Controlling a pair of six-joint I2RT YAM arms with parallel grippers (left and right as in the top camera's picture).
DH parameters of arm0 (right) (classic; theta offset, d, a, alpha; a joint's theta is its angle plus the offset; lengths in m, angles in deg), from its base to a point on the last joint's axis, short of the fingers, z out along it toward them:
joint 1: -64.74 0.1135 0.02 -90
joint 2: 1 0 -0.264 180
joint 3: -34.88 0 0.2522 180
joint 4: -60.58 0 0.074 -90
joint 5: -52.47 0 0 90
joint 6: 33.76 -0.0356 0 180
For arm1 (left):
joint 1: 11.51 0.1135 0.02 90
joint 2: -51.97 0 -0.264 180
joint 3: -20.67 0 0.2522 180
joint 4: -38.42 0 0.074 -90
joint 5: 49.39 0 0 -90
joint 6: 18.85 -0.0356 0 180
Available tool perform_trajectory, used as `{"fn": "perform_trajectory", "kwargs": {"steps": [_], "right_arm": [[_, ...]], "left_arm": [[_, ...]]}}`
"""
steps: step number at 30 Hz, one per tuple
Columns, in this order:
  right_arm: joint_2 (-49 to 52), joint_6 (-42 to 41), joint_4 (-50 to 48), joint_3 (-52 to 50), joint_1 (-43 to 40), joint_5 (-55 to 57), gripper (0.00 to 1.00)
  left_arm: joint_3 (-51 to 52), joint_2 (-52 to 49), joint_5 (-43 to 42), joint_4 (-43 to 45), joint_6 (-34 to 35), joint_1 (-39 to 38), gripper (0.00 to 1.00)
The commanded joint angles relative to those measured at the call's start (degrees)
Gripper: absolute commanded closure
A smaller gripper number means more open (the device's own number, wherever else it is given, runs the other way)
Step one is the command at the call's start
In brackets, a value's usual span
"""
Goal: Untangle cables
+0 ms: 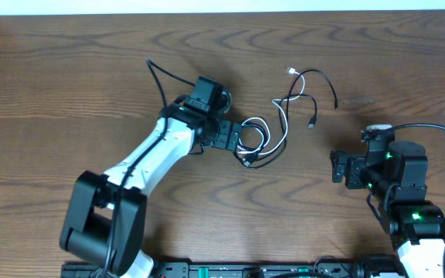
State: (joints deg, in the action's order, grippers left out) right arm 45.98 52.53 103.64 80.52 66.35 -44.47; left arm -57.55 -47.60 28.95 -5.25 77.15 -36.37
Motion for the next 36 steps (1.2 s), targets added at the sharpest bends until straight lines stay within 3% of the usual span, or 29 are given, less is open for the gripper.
{"fn": "perform_trajectory", "kwargs": {"steps": [1,11,14,16,20,23,27,28,31,32,33,36], "right_arm": [[-0.09,-0.55,-0.09,1.11,-0.28,-0.55,0.04],[-0.09,-0.57,-0.07,1.11,-0.28,-0.55,0.05],[-0.09,-0.57,-0.07,1.11,-0.28,-0.57,0.06],[-0.09,-1.05,-0.04,1.11,-0.28,-0.74,0.06],[-0.09,-2.08,-0.13,1.11,-0.28,-3.19,0.08],[0.09,-4.57,-0.61,1.11,-0.26,-9.53,0.25],[2.19,-5.09,-4.44,1.11,0.24,-15.82,0.21],[2.82,-5.29,-5.31,1.11,0.46,-16.31,0.21],[5.60,-6.14,-7.17,1.11,1.33,-16.33,0.19],[6.93,-6.14,-7.26,1.11,1.51,-16.35,0.15],[7.89,-6.14,-7.17,1.11,1.49,-16.39,0.14],[9.27,-6.14,-7.13,1.11,1.49,-16.39,0.12]], "left_arm": [[-0.90,-2.05,0.52,1.16,0.33,-2.08,0.05],[-0.26,-8.41,0.37,5.11,5.97,-6.54,0.51],[-0.28,-8.44,0.13,5.33,7.06,-6.73,0.70],[-0.28,-8.11,-1.36,4.72,7.23,-6.78,0.93],[-0.28,-3.37,-7.39,4.57,7.48,-6.78,0.93],[-0.28,2.91,-12.00,4.70,7.89,-6.78,0.93],[-0.28,10.29,-18.49,4.68,7.82,-6.78,0.93],[-0.28,11.23,-17.99,4.26,7.30,-6.78,0.93],[-0.24,11.82,-4.68,1.77,6.97,-6.78,0.90],[-0.09,10.91,1.79,1.49,6.99,-6.78,0.67],[-0.09,9.68,4.57,1.99,6.97,-6.78,0.56],[-0.09,6.73,5.60,4.24,6.73,-6.78,0.41]]}}
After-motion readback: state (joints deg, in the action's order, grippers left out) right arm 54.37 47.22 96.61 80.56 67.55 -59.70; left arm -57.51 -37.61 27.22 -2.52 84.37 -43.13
